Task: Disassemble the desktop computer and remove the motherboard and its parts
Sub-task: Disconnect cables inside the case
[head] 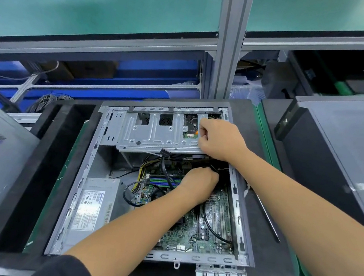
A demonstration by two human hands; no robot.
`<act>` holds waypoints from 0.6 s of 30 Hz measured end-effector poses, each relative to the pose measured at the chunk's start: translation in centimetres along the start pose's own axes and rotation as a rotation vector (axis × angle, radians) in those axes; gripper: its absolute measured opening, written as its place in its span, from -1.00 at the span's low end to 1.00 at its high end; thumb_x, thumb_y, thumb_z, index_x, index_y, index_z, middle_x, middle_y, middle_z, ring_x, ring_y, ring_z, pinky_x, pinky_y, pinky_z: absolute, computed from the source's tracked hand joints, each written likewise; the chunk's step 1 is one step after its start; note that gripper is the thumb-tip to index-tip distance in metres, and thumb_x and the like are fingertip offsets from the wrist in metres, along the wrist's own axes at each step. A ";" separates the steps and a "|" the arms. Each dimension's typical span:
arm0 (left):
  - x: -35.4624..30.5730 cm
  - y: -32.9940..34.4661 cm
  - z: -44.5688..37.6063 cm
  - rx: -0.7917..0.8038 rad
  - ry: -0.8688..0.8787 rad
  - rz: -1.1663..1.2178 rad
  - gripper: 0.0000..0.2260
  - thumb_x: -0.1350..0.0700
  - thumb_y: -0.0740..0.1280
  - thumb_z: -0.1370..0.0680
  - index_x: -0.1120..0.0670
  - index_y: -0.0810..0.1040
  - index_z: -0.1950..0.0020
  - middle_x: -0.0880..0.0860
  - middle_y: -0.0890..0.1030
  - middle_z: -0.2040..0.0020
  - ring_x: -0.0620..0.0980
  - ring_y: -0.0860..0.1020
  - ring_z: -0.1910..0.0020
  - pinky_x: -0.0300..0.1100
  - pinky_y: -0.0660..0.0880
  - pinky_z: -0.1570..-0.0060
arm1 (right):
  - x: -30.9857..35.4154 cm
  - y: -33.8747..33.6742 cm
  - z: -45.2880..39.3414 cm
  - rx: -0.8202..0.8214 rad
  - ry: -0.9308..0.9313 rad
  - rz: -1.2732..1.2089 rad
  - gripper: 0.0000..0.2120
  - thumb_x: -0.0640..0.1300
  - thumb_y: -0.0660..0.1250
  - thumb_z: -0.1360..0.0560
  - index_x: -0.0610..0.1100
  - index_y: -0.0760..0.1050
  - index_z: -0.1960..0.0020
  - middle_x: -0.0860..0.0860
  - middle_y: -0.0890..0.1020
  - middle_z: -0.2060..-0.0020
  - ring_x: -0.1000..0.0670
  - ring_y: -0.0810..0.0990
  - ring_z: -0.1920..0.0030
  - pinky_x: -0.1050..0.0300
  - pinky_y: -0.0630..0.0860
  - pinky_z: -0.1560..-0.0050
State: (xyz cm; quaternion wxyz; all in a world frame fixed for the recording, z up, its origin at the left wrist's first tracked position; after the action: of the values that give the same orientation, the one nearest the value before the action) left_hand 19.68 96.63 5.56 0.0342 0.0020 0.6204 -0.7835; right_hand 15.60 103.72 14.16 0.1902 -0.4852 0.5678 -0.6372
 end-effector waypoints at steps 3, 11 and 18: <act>-0.2 0.1 0.2 -0.012 0.018 -0.021 -0.81 0.41 0.24 -0.46 0.29 0.53 -0.04 0.28 0.58 0.02 0.27 0.58 0.08 -0.03 0.36 0.29 | 0.1 0.1 0.0 0.008 -0.005 0.006 -0.97 -0.19 0.20 -0.42 -0.09 0.38 0.19 -0.02 0.54 0.29 -0.09 0.46 0.27 0.09 0.32 0.33; 0.3 -0.4 0.2 -0.043 0.023 -0.013 -0.84 0.40 0.22 -0.45 0.27 0.53 0.03 0.28 0.59 0.07 0.27 0.58 0.11 -0.03 0.34 0.28 | 0.0 0.0 -0.1 0.000 -0.002 0.009 -0.98 -0.19 0.21 -0.40 -0.09 0.39 0.18 0.00 0.54 0.30 -0.07 0.45 0.28 0.11 0.27 0.36; 0.7 -0.1 0.1 -0.032 0.022 -0.030 -0.84 0.36 0.25 -0.43 0.24 0.54 0.03 0.25 0.60 0.08 0.26 0.58 0.11 -0.05 0.33 0.27 | -0.3 0.2 -0.2 0.006 0.015 0.002 -0.96 -0.20 0.21 -0.39 -0.07 0.38 0.20 0.02 0.54 0.31 -0.06 0.44 0.29 0.13 0.27 0.37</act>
State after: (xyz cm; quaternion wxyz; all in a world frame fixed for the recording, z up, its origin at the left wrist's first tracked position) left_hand 19.01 96.57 5.66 0.0157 0.0009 0.6332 -0.7738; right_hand 15.49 103.97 13.87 0.1883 -0.4792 0.5677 -0.6423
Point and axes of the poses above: each hand's wrist, its own z-axis away from the middle knuckle, its own y-axis out of the palm, x = y × z, the point moved 10 cm from there along -z, towards the middle knuckle
